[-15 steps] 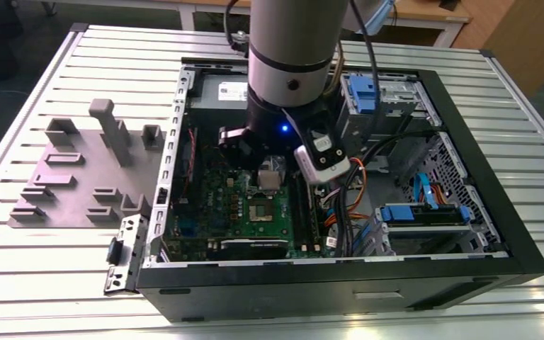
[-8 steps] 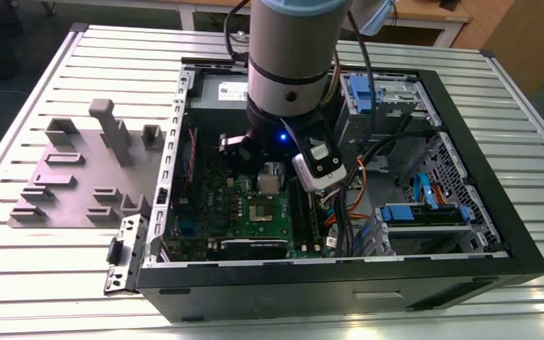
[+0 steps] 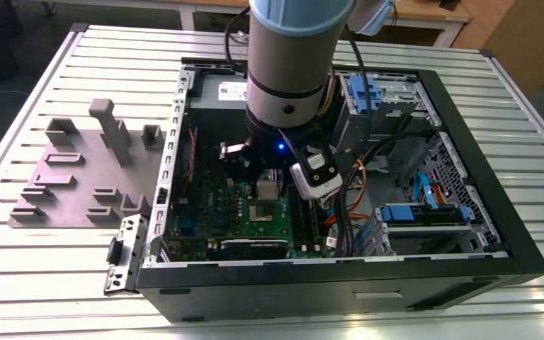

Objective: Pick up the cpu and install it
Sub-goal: 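Place the cpu into insertion slot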

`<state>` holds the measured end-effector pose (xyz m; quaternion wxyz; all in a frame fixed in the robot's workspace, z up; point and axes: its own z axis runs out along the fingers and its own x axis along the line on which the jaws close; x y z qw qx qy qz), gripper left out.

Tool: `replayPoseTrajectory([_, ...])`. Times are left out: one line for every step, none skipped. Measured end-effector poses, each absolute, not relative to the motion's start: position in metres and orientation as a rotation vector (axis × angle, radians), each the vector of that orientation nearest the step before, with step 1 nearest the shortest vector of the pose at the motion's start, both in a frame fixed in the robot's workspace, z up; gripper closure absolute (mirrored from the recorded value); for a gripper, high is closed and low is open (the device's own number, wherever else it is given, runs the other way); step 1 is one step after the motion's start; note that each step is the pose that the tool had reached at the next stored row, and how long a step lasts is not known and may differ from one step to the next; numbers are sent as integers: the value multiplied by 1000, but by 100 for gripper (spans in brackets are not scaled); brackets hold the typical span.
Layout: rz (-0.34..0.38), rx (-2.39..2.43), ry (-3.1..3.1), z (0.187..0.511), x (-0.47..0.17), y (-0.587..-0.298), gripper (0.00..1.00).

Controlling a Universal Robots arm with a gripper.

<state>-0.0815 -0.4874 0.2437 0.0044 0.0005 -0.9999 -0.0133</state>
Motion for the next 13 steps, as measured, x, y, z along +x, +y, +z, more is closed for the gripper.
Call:
replayPoseTrajectory([-41, 2, -3132, 243, -81, -488, 53])
replayPoseTrajectory([-38, 2, -3133, 242, -81, -488, 53])
replayPoseTrajectory([-29, 1, -3133, 242, -81, -488, 53])
replayPoseTrajectory([-23, 2, -3133, 242, -81, -488, 53])
replayPoseTrajectory([-17, 2, -3133, 241, -81, -488, 53])
replayPoseTrajectory([-9, 2, -3133, 241, -82, -488, 53])
replayPoseTrajectory([-4, 2, -3133, 241, -81, -488, 53])
replayPoseTrajectory([-3, 2, -3133, 240, -81, -488, 53])
replayPoseTrajectory([-3, 2, -3133, 238, -81, -488, 53])
replayPoseTrajectory([-2, 2, -3133, 237, -82, -488, 53])
replayPoseTrajectory([-2, 2, -3133, 235, -82, -488, 53])
replayPoseTrajectory([-2, 2, -3133, 233, -82, -489, 53])
replayPoseTrajectory([-2, 1, -3133, 231, -82, -489, 53])
